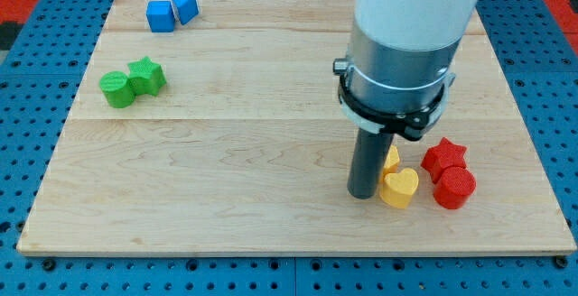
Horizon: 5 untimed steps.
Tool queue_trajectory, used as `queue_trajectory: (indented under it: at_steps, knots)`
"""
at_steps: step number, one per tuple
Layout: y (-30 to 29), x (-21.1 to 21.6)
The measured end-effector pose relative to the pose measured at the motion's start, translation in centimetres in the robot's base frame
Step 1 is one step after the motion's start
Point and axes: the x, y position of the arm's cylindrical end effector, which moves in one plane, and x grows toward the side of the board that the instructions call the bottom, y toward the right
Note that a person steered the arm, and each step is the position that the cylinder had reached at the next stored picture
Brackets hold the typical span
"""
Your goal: Move the green blocks diagonal to each other
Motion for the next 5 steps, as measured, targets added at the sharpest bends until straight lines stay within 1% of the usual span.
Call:
queue_trajectory:
  at_steps: [2, 4, 5]
  knots:
    - [-10.3, -0.4]
    - [-18.4, -0.4]
    - [-22.1, -1.6]
